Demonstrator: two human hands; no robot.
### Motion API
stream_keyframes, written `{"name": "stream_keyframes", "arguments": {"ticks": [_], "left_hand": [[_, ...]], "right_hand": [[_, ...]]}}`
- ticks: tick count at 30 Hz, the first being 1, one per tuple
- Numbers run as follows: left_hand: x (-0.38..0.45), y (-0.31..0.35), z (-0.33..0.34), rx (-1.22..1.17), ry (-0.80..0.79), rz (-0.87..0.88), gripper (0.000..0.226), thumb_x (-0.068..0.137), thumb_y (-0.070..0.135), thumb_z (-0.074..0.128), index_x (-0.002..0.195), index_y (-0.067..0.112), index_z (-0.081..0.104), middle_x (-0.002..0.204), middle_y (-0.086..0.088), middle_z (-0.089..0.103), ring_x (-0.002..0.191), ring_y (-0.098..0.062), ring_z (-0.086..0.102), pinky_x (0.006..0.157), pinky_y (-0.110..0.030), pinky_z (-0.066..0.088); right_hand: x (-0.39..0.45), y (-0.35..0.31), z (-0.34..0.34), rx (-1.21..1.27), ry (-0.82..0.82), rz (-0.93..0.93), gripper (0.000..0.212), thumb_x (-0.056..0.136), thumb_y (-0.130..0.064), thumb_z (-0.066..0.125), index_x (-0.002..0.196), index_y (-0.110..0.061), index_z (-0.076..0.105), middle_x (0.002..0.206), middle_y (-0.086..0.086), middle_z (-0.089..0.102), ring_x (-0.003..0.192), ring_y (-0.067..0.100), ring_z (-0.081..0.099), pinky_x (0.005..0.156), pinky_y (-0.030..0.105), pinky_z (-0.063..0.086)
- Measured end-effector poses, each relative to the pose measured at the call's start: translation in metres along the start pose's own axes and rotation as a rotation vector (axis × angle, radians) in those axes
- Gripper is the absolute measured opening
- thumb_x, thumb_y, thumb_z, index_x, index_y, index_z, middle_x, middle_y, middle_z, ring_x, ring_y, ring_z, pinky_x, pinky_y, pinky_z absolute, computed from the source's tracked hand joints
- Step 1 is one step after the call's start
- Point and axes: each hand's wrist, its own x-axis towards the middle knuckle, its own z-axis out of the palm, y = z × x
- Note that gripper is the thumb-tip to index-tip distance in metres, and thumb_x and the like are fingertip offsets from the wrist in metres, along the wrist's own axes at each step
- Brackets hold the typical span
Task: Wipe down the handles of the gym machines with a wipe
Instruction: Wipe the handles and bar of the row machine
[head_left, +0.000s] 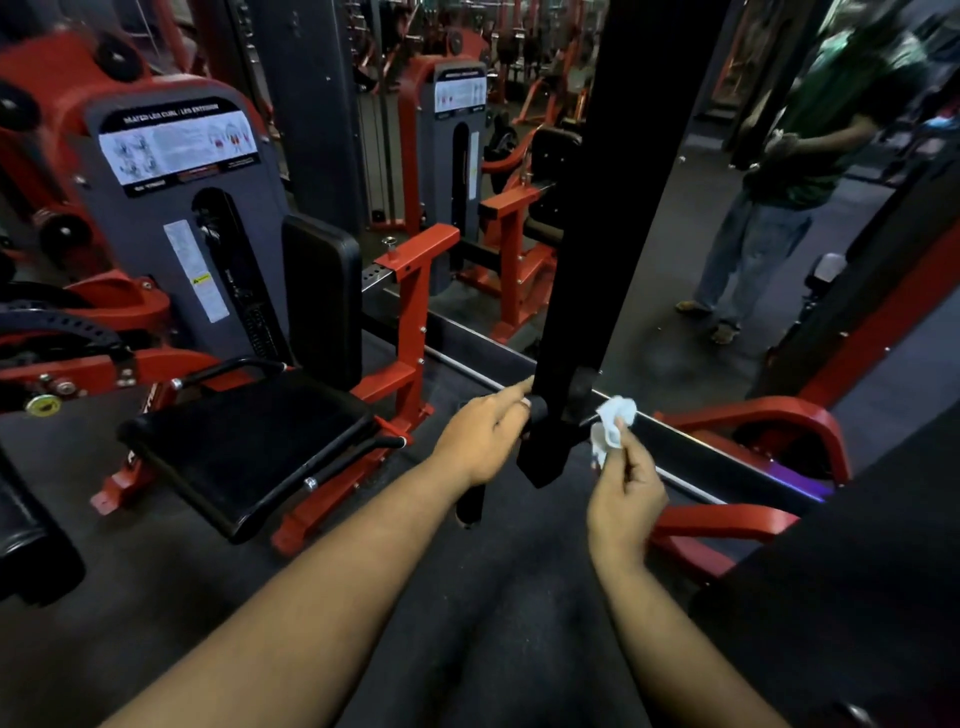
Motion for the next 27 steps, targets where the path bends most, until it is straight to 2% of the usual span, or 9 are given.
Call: {"name": "stream_keyframes", "arguments": {"ticks": [3,5,8,10,13,16,20,23,27], "left_hand": [[-0.009,-0.015,-0.009,-0.169,-0.109,-0.048,0.059,0.098,0.048,0.036,0.155,0.033,0.044,0.157,0.009,0.047,0.144,-0.004,0.039,0.122,-0.026,0.026],[-0.023,-0.028,-0.014,-0.207,-0.109,-0.075,0.048,0.106,0.047,0.040,0.150,0.029,0.051,0.151,0.008,0.053,0.140,-0.003,0.044,0.120,-0.026,0.029],[-0.048,-0.049,-0.017,-0.254,-0.114,-0.051,0.046,0.106,0.052,0.041,0.141,0.028,0.058,0.136,0.012,0.063,0.129,0.005,0.054,0.112,-0.020,0.037],[-0.061,-0.065,-0.020,-0.306,-0.138,-0.079,0.040,0.111,0.036,0.044,0.147,0.022,0.052,0.139,0.014,0.059,0.127,0.015,0.051,0.107,-0.009,0.035],[-0.073,-0.082,-0.023,-0.295,-0.157,-0.103,0.037,0.109,0.010,0.046,0.142,0.027,0.045,0.135,0.019,0.053,0.122,0.018,0.049,0.107,-0.007,0.036],[-0.076,-0.088,-0.023,-0.249,-0.158,-0.084,0.038,0.108,0.007,0.047,0.139,0.029,0.045,0.130,0.022,0.054,0.114,0.026,0.049,0.103,-0.005,0.036],[-0.069,-0.087,-0.022,-0.212,-0.133,-0.087,0.031,0.108,0.018,0.052,0.138,0.023,0.057,0.129,0.006,0.065,0.122,-0.006,0.058,0.094,-0.013,0.040],[-0.068,-0.084,-0.029,-0.205,-0.151,-0.070,0.031,0.107,0.014,0.053,0.137,0.013,0.060,0.126,0.004,0.065,0.118,-0.006,0.058,0.091,-0.006,0.040],[-0.057,-0.083,-0.038,-0.106,-0.234,-0.092,0.034,0.107,0.018,0.055,0.140,0.015,0.061,0.134,0.005,0.064,0.131,-0.015,0.058,0.111,-0.026,0.042]], "right_hand": [[-0.012,-0.029,0.011,-0.129,-0.107,-0.450,0.037,0.093,0.002,0.049,0.122,-0.009,0.069,0.138,0.012,0.062,0.132,0.019,0.056,0.113,0.034,0.040],[-0.019,-0.033,0.025,-0.260,-0.228,-0.601,0.038,0.092,0.004,0.050,0.123,-0.008,0.068,0.150,0.017,0.050,0.142,0.023,0.045,0.119,0.036,0.031],[-0.033,-0.016,0.036,-0.503,-0.286,-0.655,0.042,0.094,-0.004,0.047,0.133,-0.011,0.062,0.158,0.016,0.038,0.149,0.027,0.034,0.122,0.053,0.023],[-0.055,-0.005,0.037,-0.563,-0.325,-0.661,0.046,0.097,-0.009,0.043,0.140,-0.011,0.056,0.156,0.013,0.042,0.149,0.024,0.033,0.119,0.060,0.024],[-0.083,0.001,0.036,-0.584,-0.501,-0.759,0.054,0.095,-0.006,0.037,0.148,-0.010,0.048,0.158,0.012,0.039,0.152,0.025,0.027,0.123,0.050,0.020],[-0.060,-0.009,0.032,-0.741,-0.558,-0.929,0.066,0.083,0.000,0.038,0.147,-0.012,0.049,0.156,0.014,0.043,0.148,0.034,0.032,0.122,0.051,0.022],[-0.032,-0.035,0.050,-0.805,-0.477,-0.844,0.068,0.077,0.014,0.059,0.139,-0.012,0.056,0.149,0.011,0.052,0.144,0.033,0.041,0.122,0.052,0.024],[-0.053,-0.029,0.054,-0.704,-0.495,-0.787,0.071,0.079,0.018,0.056,0.143,-0.011,0.053,0.153,0.010,0.047,0.148,0.032,0.033,0.123,0.047,0.025],[-0.080,-0.002,0.031,-0.550,-0.615,-0.789,0.083,0.075,0.023,0.046,0.148,-0.017,0.048,0.158,0.004,0.039,0.150,0.028,0.029,0.120,0.019,0.023]]}}
